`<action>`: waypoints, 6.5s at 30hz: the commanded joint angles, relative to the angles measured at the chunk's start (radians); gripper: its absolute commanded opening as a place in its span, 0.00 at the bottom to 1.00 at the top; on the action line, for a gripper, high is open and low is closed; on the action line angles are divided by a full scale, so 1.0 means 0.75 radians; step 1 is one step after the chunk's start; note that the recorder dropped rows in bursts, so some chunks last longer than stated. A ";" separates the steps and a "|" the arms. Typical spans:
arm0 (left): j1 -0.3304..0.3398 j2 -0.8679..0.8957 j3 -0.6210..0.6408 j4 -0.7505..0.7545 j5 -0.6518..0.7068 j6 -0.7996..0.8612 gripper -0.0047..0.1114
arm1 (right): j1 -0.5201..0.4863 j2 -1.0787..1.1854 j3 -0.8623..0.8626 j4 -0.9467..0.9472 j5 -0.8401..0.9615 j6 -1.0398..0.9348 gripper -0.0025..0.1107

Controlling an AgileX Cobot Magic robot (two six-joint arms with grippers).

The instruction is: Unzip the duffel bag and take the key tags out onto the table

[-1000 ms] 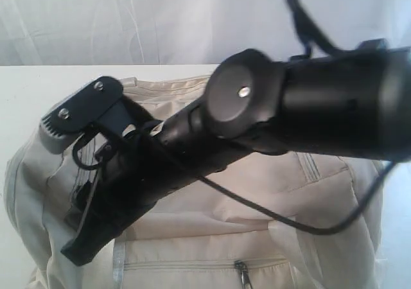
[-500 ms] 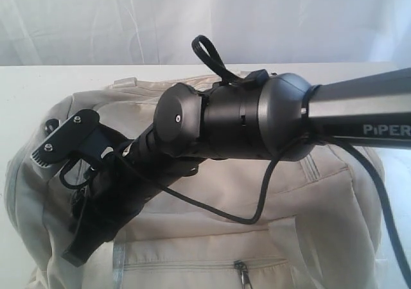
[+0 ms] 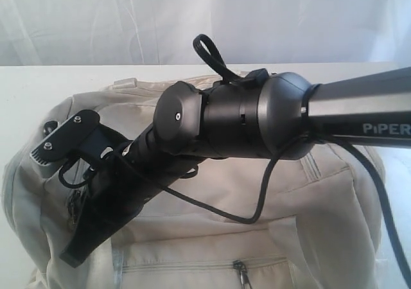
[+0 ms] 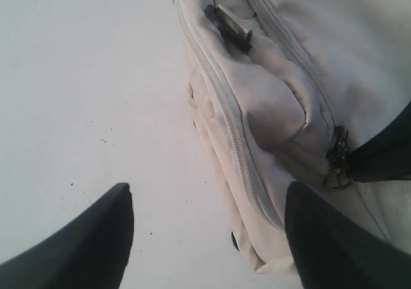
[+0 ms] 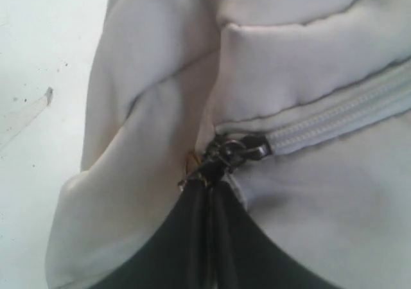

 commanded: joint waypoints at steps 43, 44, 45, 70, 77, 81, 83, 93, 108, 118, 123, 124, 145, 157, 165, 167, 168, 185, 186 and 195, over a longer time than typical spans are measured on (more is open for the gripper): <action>0.004 -0.012 0.008 -0.026 -0.002 -0.002 0.64 | 0.004 0.004 -0.095 0.025 0.144 0.256 0.41; 0.004 -0.012 0.008 -0.029 -0.002 -0.003 0.64 | 0.004 0.013 -0.096 0.033 0.141 0.256 0.41; 0.004 -0.012 0.008 -0.029 -0.002 -0.003 0.64 | 0.004 0.017 -0.096 0.040 0.129 0.256 0.41; 0.004 -0.012 0.008 -0.029 -0.002 -0.003 0.64 | 0.004 0.076 -0.212 0.099 0.144 0.261 0.41; 0.004 -0.012 0.008 -0.029 -0.002 -0.003 0.64 | 0.004 0.081 -0.212 0.074 0.185 0.307 0.41; 0.004 -0.012 0.008 -0.029 -0.002 -0.003 0.64 | 0.004 0.087 -0.212 0.056 0.172 0.327 0.36; 0.004 -0.012 0.008 -0.029 -0.002 -0.003 0.64 | 0.004 0.093 -0.212 0.056 0.170 0.352 0.32; 0.004 -0.012 0.008 -0.029 -0.002 -0.003 0.64 | 0.004 0.127 -0.212 0.056 0.124 0.382 0.20; 0.004 -0.012 0.008 -0.029 -0.002 -0.003 0.64 | 0.004 -0.057 -0.212 -0.058 0.107 0.448 0.02; 0.004 -0.012 0.008 -0.031 -0.002 -0.003 0.64 | -0.037 -0.080 -0.212 -0.098 -0.014 0.489 0.02; 0.004 -0.012 0.008 -0.034 -0.002 -0.003 0.64 | -0.095 -0.047 -0.212 -0.104 -0.060 0.518 0.02; 0.004 -0.012 0.008 -0.034 -0.002 -0.003 0.64 | -0.103 -0.039 -0.212 -0.104 -0.060 0.519 0.02; 0.004 -0.012 0.008 -0.049 -0.002 -0.003 0.64 | -0.183 0.027 -0.212 -0.104 -0.310 0.522 0.02; 0.004 0.069 0.008 -0.271 -0.034 0.205 0.64 | -0.195 0.109 -0.391 -0.106 -0.193 0.489 0.02; 0.004 0.368 0.008 -0.413 -0.218 0.321 0.70 | -0.251 0.109 -0.442 -0.113 -0.015 0.484 0.02; 0.004 0.418 0.008 -0.434 -0.252 0.318 0.71 | -0.271 0.109 -0.442 -0.113 0.025 0.484 0.02; 0.004 0.441 0.008 -0.450 -0.272 0.318 0.71 | -0.279 0.109 -0.442 -0.113 0.041 0.484 0.02; 0.004 0.499 0.008 -0.503 -0.156 0.327 0.04 | -0.290 0.109 -0.453 -0.110 0.041 0.461 0.02; 0.004 0.487 0.008 -0.503 -0.136 0.327 0.04 | -0.290 0.112 -0.458 -0.110 0.037 0.453 0.02; 0.004 0.406 0.008 -0.439 -0.024 0.327 0.04 | -0.304 0.175 -0.561 -0.110 0.001 0.452 0.02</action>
